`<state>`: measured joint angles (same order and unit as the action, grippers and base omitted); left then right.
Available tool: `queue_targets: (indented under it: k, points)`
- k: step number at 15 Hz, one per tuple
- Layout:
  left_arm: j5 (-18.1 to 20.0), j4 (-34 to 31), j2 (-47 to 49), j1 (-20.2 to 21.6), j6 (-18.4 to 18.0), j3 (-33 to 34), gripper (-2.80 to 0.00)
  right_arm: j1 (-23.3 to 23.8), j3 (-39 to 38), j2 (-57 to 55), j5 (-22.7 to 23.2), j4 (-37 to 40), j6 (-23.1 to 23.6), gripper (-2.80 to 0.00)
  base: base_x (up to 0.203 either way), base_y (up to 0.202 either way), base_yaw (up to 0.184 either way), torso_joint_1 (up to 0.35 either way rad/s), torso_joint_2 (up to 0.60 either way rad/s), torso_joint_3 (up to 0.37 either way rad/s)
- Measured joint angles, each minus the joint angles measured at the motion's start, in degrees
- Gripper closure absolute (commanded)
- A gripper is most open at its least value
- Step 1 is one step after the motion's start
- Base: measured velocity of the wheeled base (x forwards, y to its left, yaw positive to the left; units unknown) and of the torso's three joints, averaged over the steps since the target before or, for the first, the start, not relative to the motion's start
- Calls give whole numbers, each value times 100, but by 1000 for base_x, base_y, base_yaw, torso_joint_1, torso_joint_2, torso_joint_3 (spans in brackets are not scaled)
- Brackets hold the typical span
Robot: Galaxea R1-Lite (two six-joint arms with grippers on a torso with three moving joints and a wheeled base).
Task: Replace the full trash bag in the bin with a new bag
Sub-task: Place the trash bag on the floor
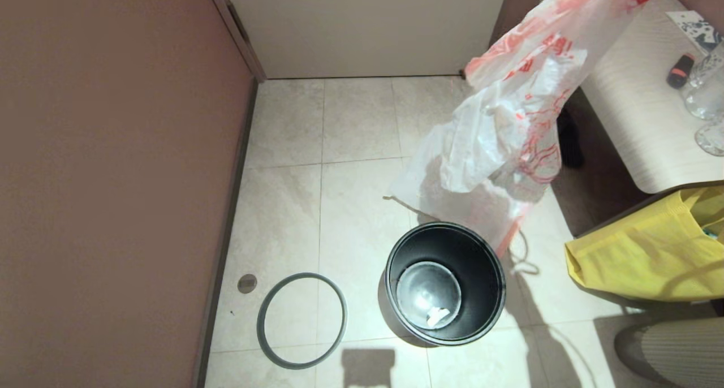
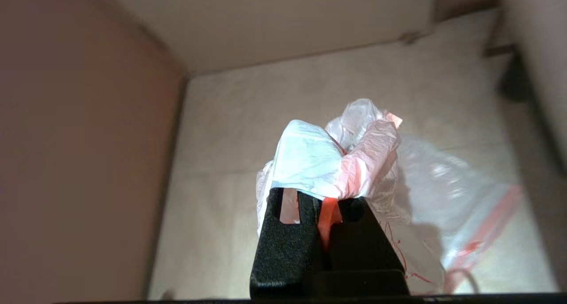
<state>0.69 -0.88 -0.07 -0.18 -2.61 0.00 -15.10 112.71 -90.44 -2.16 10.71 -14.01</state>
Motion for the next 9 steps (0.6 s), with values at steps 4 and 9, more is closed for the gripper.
queue_targets:
  k: [4,9]
  points:
    - [-1,-2,0,0,0,-2,0,744,-135,-118,-332,105,93,0,0,0,0,0,0,0]
    - [2,0,0,0,-2,-2,0,1165,-1387,-141,-469,1003,87,0,0,0,0,0,0,0]
